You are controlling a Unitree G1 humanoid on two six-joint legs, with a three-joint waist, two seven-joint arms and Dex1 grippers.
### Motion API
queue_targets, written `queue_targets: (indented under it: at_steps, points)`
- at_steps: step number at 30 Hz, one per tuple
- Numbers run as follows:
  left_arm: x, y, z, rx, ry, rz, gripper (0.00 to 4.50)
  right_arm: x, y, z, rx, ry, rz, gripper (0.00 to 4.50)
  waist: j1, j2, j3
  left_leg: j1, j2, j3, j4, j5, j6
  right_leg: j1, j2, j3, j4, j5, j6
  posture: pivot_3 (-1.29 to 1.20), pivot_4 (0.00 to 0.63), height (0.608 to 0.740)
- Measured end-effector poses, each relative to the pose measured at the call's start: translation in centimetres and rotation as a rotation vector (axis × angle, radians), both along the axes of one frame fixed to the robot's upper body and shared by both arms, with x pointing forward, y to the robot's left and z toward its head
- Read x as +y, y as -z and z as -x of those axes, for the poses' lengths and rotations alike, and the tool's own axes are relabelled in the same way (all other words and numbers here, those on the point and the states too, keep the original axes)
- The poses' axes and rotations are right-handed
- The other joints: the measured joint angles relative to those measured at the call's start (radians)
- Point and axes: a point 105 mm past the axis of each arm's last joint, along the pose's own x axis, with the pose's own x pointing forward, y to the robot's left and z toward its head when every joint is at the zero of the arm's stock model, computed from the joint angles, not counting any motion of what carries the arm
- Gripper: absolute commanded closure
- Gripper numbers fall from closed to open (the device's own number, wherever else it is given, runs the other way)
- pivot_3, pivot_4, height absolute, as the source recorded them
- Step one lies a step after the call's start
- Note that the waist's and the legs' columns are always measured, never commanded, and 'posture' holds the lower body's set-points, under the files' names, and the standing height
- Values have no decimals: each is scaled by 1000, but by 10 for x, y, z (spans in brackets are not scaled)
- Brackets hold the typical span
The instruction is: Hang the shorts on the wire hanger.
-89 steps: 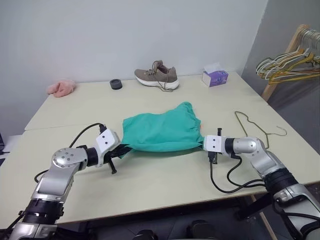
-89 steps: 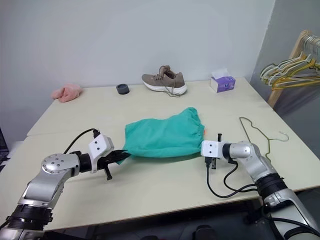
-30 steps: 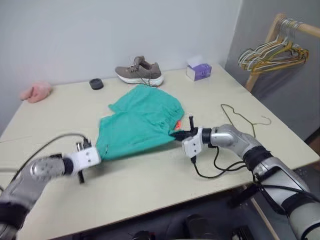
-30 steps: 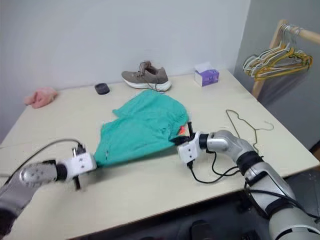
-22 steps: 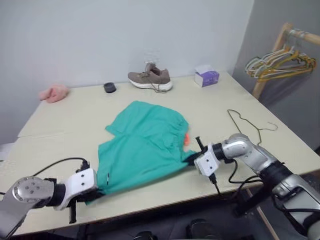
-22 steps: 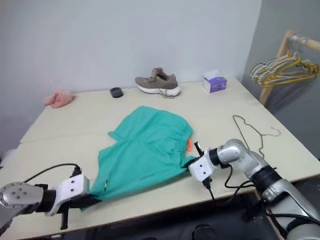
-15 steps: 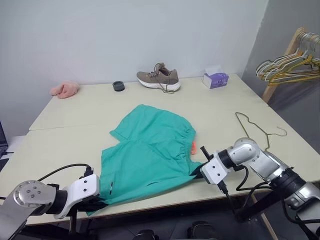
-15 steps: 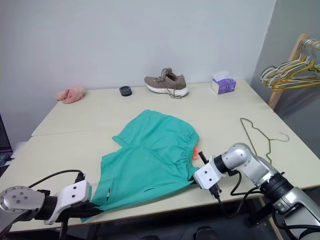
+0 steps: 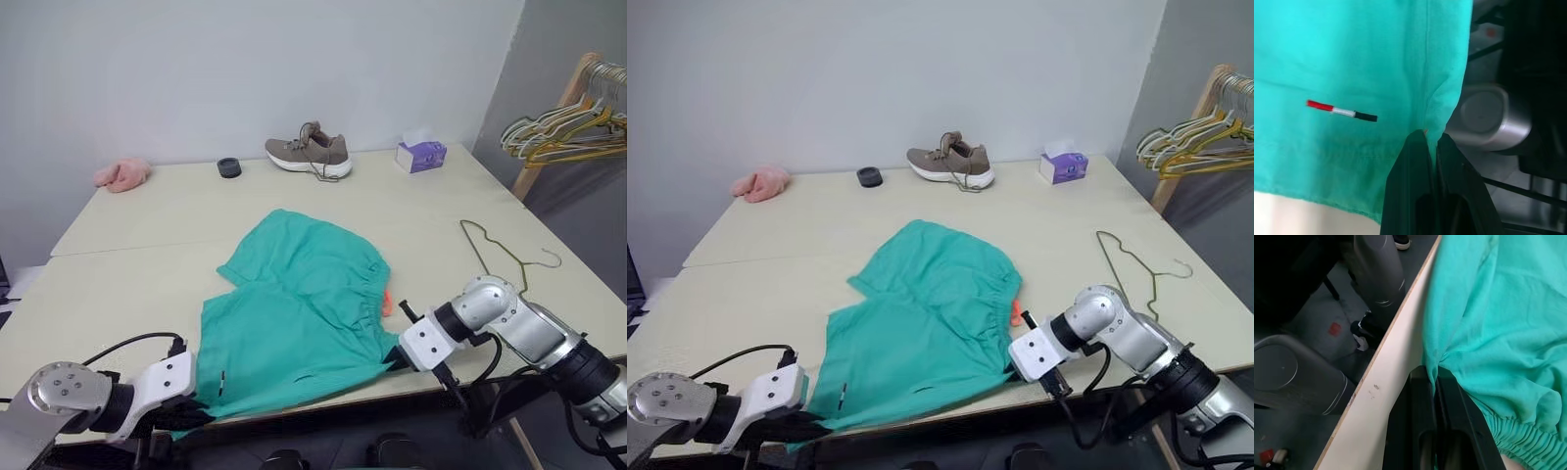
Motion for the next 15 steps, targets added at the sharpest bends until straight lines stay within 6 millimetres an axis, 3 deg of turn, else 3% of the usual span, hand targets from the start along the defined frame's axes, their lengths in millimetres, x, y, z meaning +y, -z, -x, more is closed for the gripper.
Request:
queue_targets:
  at_steps: [1,4,13,15]
  points:
    - [-2,0,2,9,2,6,4500,0,0,1,6,1,5,4039,0,0,0,0,0,0,0,0,0,0,0,0,0,0,0,-115,0,740]
    - [-4,0,6,37,-13,20,3844,-5,3,5,38,10,32,3194,1,-1,1,0,0,0,0,-1,0,0,0,0,0,-1,0,-108,0,740]
    - [-15,-17,1,7,-41,108,1054,-4,-10,21,185,50,-24,19,3,-4,7,0,1,0,0,-1,0,0,0,0,0,-1,-1,-103,0,740]
    - [-17,-24,-4,-13,-60,147,476,0,-24,18,233,108,-95,0,4,-4,8,0,1,0,0,-1,0,0,0,0,0,-1,-1,-106,0,740]
